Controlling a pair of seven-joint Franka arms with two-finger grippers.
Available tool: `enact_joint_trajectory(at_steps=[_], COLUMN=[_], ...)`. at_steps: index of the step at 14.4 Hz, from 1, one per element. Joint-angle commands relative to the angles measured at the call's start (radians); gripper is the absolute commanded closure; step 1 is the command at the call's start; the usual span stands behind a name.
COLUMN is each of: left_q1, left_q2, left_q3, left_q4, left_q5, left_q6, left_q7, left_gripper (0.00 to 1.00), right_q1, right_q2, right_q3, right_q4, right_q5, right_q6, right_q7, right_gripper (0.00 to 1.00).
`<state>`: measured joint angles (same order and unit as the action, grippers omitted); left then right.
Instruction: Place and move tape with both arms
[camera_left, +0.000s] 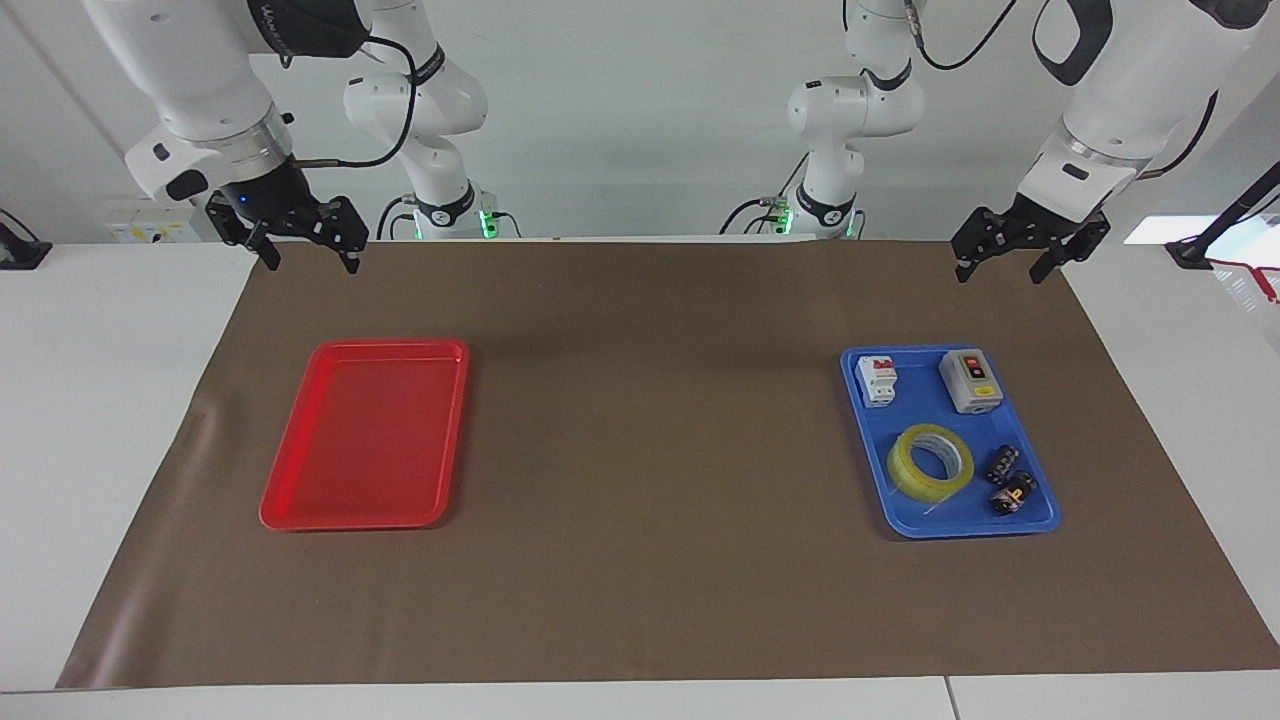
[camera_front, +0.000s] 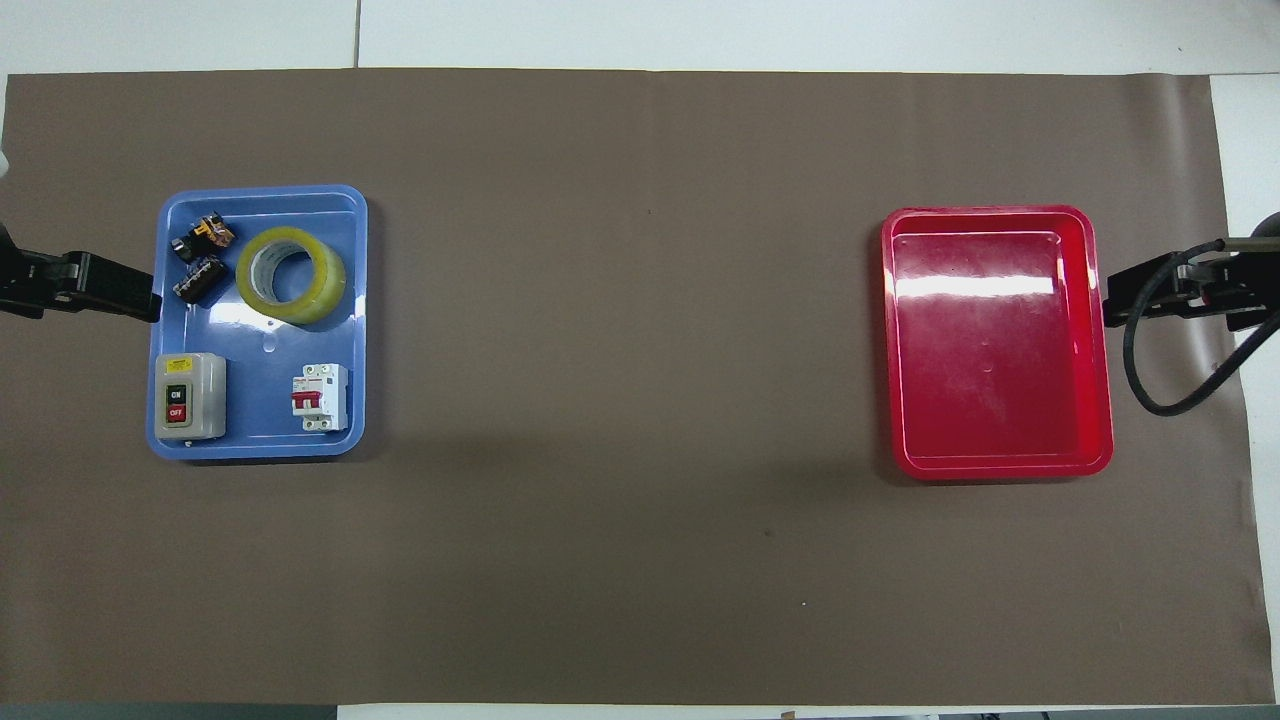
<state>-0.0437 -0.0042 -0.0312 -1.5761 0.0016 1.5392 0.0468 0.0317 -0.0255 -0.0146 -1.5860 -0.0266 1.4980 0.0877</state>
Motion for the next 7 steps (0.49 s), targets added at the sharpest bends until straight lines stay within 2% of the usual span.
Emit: enact_joint_trajectory(at_steps=[1,7], left_q1=[-0.001,-0.002], left_q2=[-0.017,-0.02], left_q3=[0.001,0.001], left_q4=[-0.015,-0.016], left_q5=[0.015,0.015], left_q6=[0.006,-0.014], left_q7=[0.016,0.004], left_gripper=[0.0,0.0], right_q1=[-0.012,-0.013], right_q2=[-0.013,-0.013], right_q3=[0.004,0.004], right_q4=[-0.02,-0.02], right_q5=[0.004,0.004], right_q6=[0.016,0.018], right_q7=[-0.023,-0.023], right_gripper=[0.0,0.0])
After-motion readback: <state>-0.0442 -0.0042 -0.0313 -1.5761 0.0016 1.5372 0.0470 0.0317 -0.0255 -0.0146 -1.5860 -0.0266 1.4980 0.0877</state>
